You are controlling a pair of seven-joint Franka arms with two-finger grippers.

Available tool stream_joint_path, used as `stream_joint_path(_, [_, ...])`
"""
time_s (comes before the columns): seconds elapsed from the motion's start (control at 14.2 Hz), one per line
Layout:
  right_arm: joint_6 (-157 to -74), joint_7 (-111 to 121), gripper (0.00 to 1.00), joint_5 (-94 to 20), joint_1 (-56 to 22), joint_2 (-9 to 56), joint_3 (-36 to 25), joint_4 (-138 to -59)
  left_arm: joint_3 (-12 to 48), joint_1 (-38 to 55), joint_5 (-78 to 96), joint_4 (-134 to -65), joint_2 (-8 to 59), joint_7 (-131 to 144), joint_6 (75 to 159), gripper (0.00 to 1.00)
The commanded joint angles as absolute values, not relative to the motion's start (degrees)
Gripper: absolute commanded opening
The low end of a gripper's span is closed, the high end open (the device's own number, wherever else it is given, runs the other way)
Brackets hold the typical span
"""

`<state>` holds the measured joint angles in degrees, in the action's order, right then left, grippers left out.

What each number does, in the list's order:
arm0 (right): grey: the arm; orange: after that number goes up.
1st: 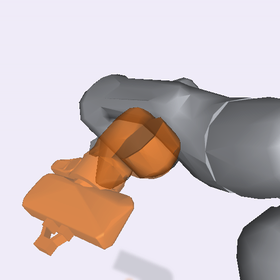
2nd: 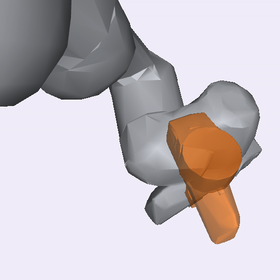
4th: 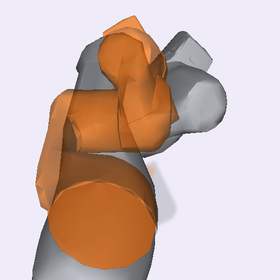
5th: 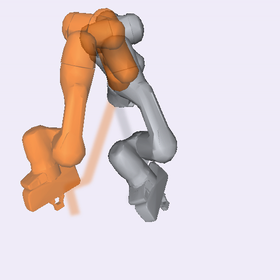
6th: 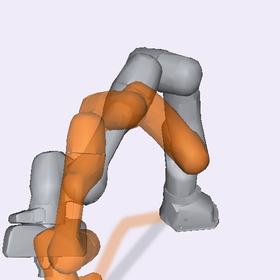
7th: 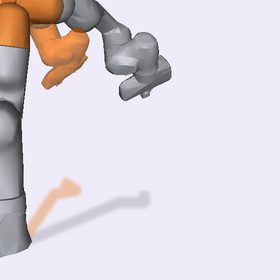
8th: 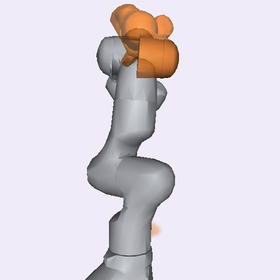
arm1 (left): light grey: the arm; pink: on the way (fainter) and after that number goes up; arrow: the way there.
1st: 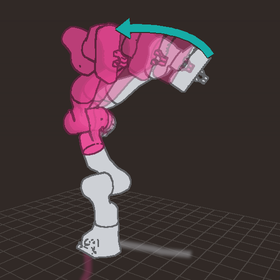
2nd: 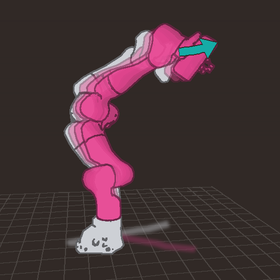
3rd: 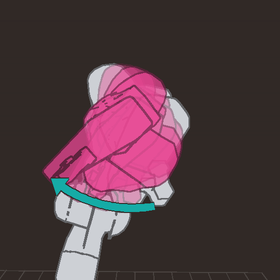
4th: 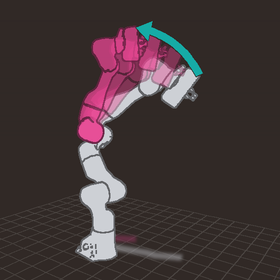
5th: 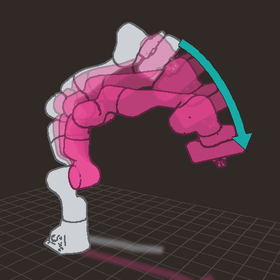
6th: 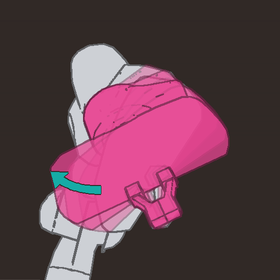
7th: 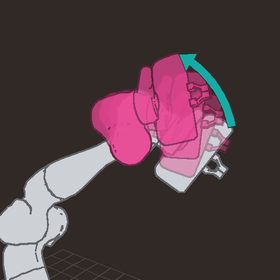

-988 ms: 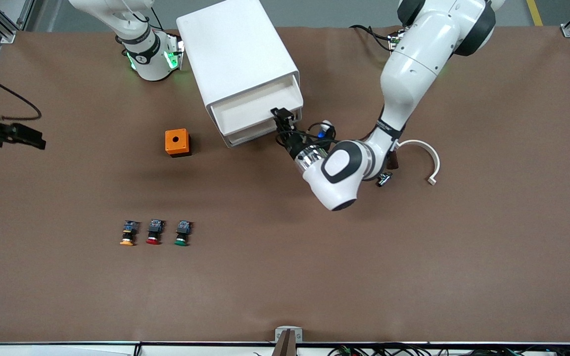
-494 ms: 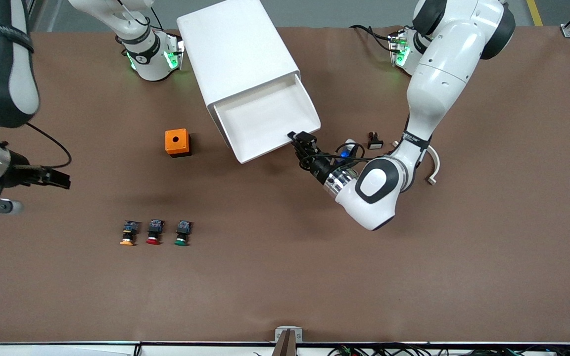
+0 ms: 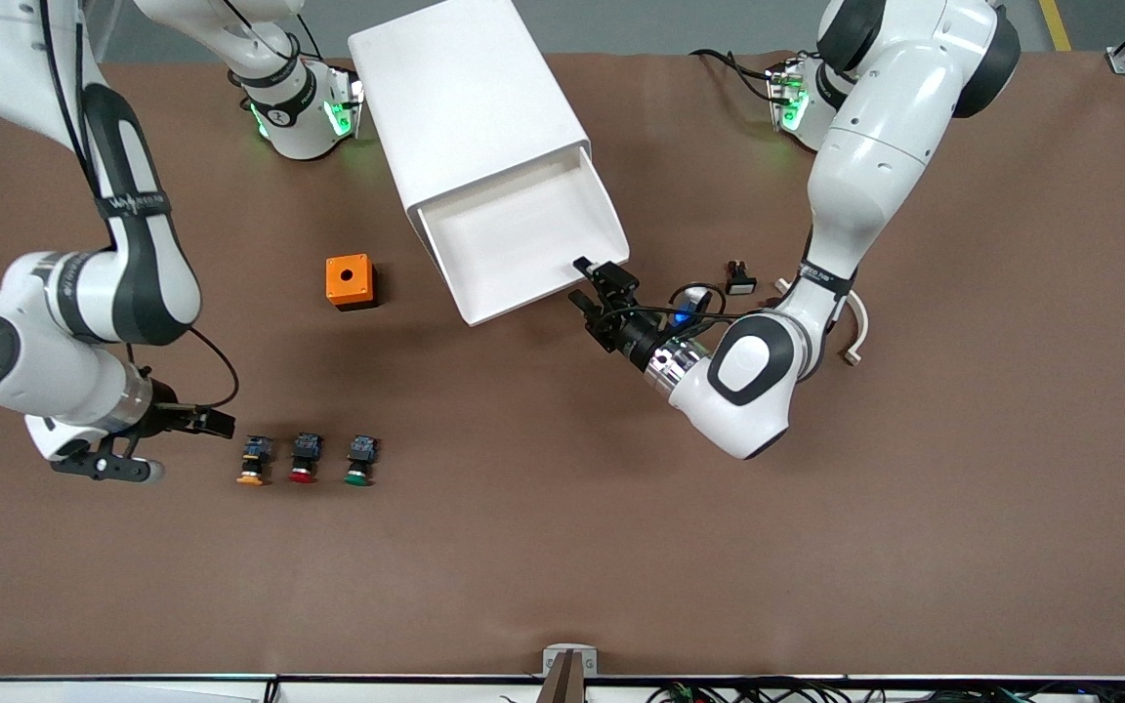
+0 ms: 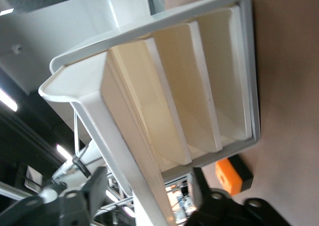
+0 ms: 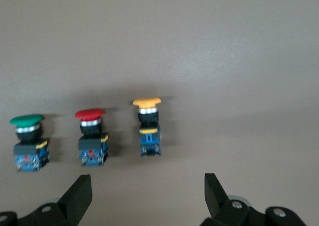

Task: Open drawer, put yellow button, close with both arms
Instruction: 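Grasp the yellow button with the right gripper while the left gripper withdraws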

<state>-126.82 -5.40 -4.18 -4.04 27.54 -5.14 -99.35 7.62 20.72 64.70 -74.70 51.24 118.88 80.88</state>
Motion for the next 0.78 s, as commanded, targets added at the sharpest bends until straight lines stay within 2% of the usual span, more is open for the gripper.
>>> stream_joint_path(0.0, [-131.9, -6.2, 1.0, -5.6, -4.1, 31.4, -5.3, -98.8, 7.6, 20.1, 65.9, -72.1, 51.2, 108.1, 80.9, 0.99])
stream_joint_path(0.14, [-134.9, -6.3, 1.0, -5.6, -3.9, 34.1, -5.2, -98.8, 7.0, 20.1, 65.2, -70.1, 51.2, 98.0, 80.9, 0.99])
stream_joint_path(0.49, [-137.9, -6.2, 1.0, -8.8, -5.3, 37.3, -5.2, -98.8, -1.0, 22.4, 62.2, -66.6, 50.0, 74.0, 81.6, 0.99])
stream_joint_path(0.71, [-138.1, -5.1, 1.0, -8.6, -5.2, 38.1, -5.3, -98.8, -1.9, 23.6, 53.2, -66.6, 46.8, 64.2, 86.2, 0.99])
